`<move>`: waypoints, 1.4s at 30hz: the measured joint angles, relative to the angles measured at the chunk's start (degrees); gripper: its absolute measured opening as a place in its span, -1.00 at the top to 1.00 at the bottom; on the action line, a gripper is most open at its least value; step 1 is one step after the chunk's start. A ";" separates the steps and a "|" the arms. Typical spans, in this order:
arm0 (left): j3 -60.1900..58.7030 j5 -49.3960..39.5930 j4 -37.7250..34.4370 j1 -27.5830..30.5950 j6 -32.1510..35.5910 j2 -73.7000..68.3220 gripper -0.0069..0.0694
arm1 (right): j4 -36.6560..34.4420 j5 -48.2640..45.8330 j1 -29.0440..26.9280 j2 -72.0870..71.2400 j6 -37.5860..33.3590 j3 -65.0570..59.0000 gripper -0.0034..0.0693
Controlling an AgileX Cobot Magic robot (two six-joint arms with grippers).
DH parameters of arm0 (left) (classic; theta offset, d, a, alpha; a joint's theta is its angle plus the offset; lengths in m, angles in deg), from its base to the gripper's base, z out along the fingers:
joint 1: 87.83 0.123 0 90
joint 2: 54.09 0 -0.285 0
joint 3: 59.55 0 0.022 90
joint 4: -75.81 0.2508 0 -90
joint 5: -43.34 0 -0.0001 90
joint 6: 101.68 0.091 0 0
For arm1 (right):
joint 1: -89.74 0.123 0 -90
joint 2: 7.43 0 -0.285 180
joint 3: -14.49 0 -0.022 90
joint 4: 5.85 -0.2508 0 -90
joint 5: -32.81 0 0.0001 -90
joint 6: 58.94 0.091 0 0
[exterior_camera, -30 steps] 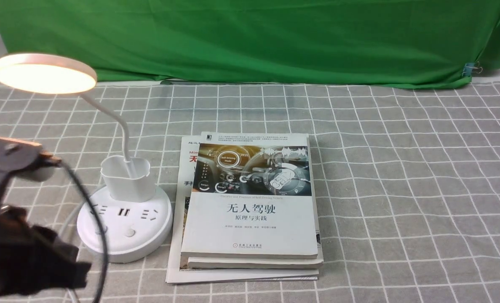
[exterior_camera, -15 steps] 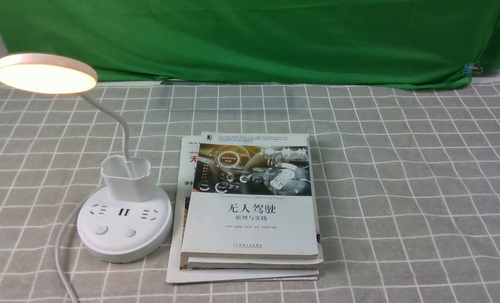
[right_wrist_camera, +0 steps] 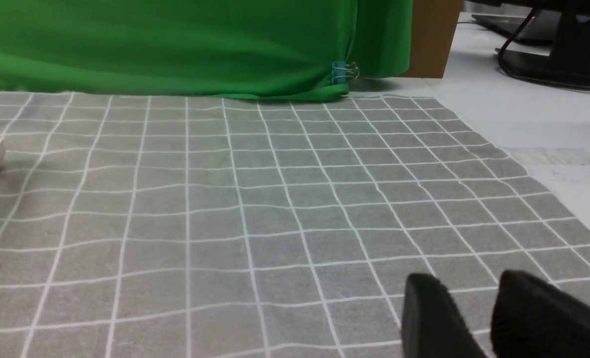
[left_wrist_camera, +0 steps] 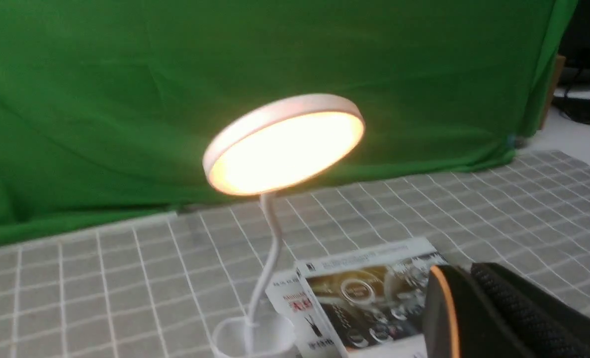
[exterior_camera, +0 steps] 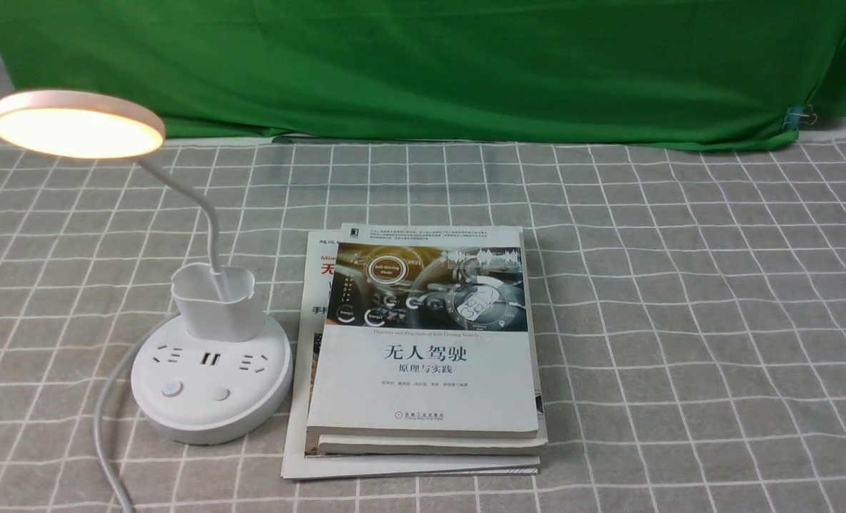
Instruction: Turn on the desk lamp on the grey coffee tablecloth with your hand.
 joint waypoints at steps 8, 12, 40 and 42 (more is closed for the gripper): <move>-17.86 8.75 0.73 11.63 3.83 13.86 0.77 | 0.00 0.02 0.00 0.00 0.05 0.00 0.23; -29.11 8.83 2.04 19.48 3.90 15.38 0.77 | 0.00 0.00 0.00 0.00 0.19 0.00 0.23; -31.24 13.15 0.57 17.30 3.90 15.62 0.77 | 0.00 0.02 0.00 0.00 0.70 0.00 0.23; -31.24 13.15 0.57 17.30 3.90 15.62 0.77 | 0.00 0.02 0.00 0.00 0.70 0.00 0.23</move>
